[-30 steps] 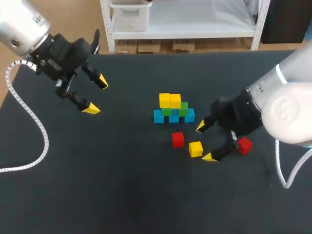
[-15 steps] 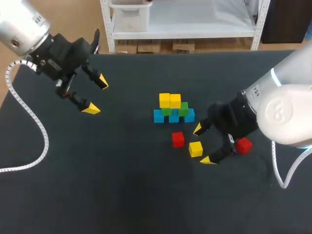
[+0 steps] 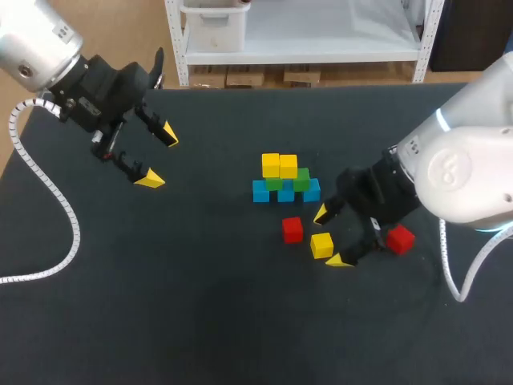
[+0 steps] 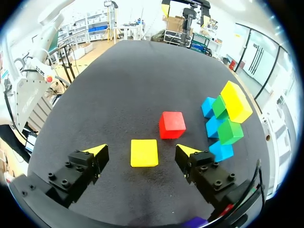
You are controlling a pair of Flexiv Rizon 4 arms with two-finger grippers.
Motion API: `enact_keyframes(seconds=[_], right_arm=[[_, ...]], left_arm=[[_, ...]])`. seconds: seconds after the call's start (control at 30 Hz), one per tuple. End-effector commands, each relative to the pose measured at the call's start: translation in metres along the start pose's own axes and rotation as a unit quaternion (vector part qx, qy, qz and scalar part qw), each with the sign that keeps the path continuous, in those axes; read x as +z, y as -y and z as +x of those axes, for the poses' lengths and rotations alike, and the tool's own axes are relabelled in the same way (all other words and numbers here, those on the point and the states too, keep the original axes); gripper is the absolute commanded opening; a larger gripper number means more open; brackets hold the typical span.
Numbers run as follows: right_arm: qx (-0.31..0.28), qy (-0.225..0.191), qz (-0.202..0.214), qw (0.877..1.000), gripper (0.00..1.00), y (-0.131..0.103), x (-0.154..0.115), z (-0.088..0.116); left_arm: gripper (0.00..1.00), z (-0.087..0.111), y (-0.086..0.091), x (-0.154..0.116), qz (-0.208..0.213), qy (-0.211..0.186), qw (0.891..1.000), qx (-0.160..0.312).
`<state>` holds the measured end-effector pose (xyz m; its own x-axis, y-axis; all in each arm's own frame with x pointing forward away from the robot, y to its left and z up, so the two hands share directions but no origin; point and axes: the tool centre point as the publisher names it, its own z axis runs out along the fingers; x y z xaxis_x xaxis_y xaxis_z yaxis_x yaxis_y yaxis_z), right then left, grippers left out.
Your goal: Place the blue cubes, place green cubes on the blue cubes, place the yellow cubes on the green cubes, then place the red cubes on the yellow cubes, and place purple cube on the red cubes.
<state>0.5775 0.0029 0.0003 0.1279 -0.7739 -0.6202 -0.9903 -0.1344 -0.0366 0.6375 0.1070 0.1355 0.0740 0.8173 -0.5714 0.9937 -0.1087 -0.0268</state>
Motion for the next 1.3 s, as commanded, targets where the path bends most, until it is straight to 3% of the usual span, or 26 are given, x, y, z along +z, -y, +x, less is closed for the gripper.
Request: enact_keyframes(seconds=[0.03,0.13,0.17,0.47,0.6,0.73,0.8,1.3], right_arm=[[0.0,0.003,-0.005,1.0,0.84,0.002,0.003,0.002],[0.0,0.003,-0.008,1.0,0.54,0.001,0.004,0.004],[0.0,0.003,-0.009,1.0,0.49,0.001,0.005,0.004],[0.002,0.004,-0.014,1.0,0.53,0.001,0.007,0.006],[0.002,0.004,-0.013,1.0,0.45,0.001,0.008,0.006],[0.002,0.005,-0.011,1.0,0.18,0.002,0.008,0.004],[0.002,0.005,-0.01,1.0,0.0,0.003,0.008,0.004],[0.022,0.009,0.028,0.999,0.0,0.015,-0.031,-0.011]], left_arm=[[1.0,0.0,-0.002,0.0,0.001,0.0,1.0,0.001],[1.0,0.0,-0.002,0.0,0.001,0.0,1.0,0.001],[1.0,0.0,-0.002,0.0,0.001,0.0,1.0,0.001],[1.0,0.0,-0.002,0.0,0.001,0.0,1.0,0.001],[1.0,0.0,-0.002,0.0,0.001,0.0,1.0,0.001],[1.0,0.0,-0.002,0.0,0.001,0.0,1.0,0.001],[1.0,0.0,-0.002,0.0,0.001,0.0,1.0,0.001],[1.0,0.0,-0.002,0.0,0.001,0.0,1.0,0.001]])
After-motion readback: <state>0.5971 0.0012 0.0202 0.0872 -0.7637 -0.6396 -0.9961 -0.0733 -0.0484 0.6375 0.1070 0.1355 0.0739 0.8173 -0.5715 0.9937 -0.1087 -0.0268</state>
